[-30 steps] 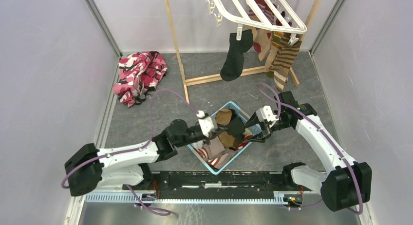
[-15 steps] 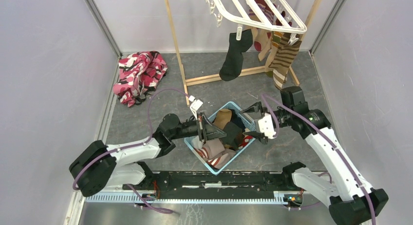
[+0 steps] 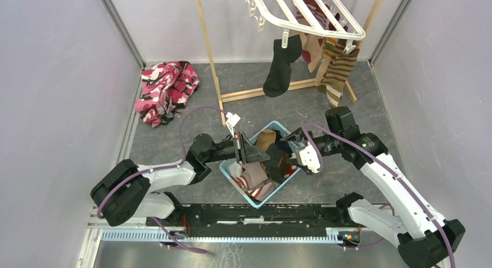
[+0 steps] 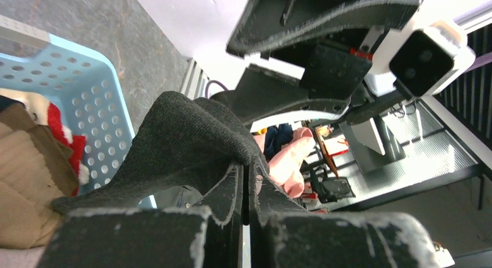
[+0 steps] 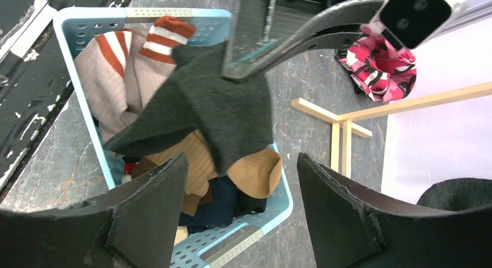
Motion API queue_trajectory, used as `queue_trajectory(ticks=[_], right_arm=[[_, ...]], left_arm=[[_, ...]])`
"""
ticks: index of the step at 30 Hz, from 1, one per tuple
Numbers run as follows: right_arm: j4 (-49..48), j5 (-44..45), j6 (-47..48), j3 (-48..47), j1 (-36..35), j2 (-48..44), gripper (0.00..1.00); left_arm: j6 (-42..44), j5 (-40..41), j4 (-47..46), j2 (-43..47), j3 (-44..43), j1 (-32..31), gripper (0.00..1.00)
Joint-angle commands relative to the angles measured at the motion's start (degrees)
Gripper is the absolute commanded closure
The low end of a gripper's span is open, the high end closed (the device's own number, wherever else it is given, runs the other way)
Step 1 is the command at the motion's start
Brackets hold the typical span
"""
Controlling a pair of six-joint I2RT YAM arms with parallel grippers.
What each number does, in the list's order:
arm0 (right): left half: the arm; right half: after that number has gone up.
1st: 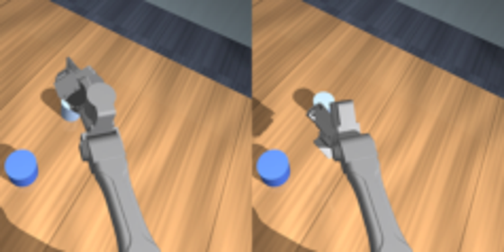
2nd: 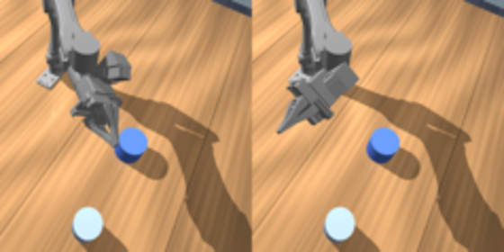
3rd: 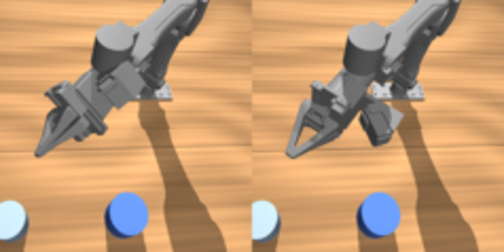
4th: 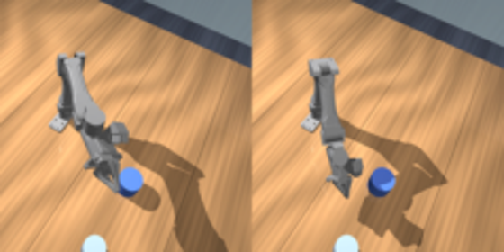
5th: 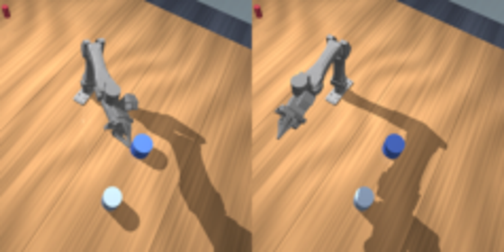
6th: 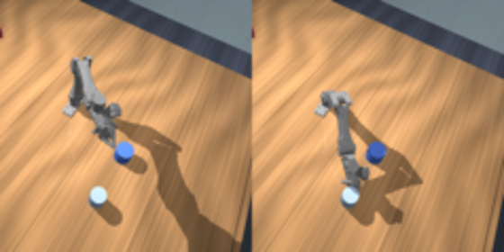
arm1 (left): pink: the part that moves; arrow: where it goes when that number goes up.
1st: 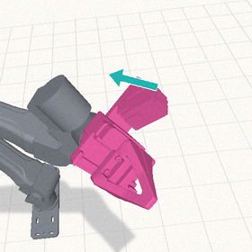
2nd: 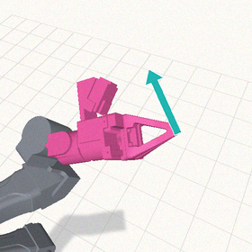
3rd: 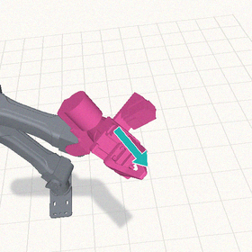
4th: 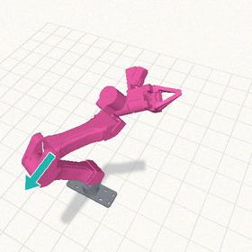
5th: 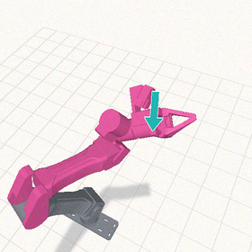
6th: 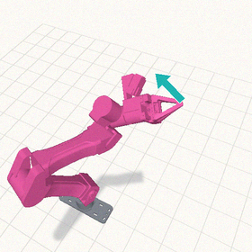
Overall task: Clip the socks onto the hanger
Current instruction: Pick up the sock from the bin.
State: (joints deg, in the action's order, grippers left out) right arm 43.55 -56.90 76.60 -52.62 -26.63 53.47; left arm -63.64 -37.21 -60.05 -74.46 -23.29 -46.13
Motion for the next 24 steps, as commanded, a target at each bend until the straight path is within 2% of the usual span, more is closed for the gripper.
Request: queue_trajectory(ticks=[1, 7, 15, 21, 24], right_arm=[[4.9, 0.9, 4.0, -1.3, -0.4, -2.1, 0.24], [-1.9, -2.6, -2.0, 1.8, -0.4, -1.6, 0.25], [-10.0, -3.3, -8.2, 3.5, -0.6, -0.8, 0.36], [-13.7, -3.7, -11.3, 4.7, -0.8, -0.9, 0.51], [-14.6, -4.3, -12.7, 4.7, -0.9, -0.8, 0.66]], left_arm=[[-3.6, -0.3, -4.6, 1.4, -0.1, 2.7, 0.97], [-6.7, -1.0, -8.9, -0.8, -0.2, 3.0, 0.97], [-10.3, -0.5, -15.7, -4.3, 0.5, 3.0, 0.95], [-11.1, -0.5, -16.7, -5.6, 0.5, 2.9, 0.94], [-11.3, -0.4, -16.9, -5.9, 0.7, 2.8, 0.94]])
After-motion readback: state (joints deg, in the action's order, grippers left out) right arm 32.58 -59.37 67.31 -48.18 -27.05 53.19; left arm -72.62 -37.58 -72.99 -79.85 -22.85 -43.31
